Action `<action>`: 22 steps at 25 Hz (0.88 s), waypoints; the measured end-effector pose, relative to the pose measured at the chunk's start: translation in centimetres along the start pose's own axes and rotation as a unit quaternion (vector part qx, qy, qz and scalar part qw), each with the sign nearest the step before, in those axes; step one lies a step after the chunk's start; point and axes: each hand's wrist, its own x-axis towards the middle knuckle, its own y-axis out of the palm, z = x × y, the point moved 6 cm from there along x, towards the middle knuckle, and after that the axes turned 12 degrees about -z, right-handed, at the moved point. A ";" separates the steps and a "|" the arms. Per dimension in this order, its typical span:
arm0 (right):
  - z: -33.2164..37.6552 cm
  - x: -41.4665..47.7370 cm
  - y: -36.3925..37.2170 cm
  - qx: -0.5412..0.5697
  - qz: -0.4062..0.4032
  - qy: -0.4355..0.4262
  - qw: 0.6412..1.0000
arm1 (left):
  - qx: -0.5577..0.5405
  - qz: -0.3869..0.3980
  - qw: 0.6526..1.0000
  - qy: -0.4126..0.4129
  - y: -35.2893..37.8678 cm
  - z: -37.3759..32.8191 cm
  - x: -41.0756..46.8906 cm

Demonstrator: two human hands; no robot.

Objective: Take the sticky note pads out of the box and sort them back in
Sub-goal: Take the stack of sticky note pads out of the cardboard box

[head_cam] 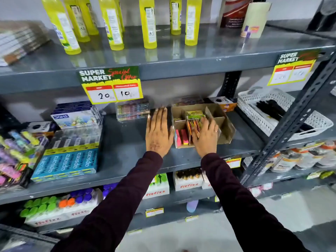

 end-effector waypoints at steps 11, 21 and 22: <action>-2.1 -0.3 5.0 -0.005 0.111 0.036 0.993 | 0.035 0.099 0.994 -0.034 3.2 3.5 -0.2; -3.6 -0.7 5.8 -0.061 0.117 0.076 0.988 | 0.019 0.099 0.994 -0.045 2.4 6.1 -0.5; -3.7 -0.6 5.8 -0.055 0.119 0.090 0.987 | 0.018 0.098 0.994 -0.047 2.3 6.4 -0.7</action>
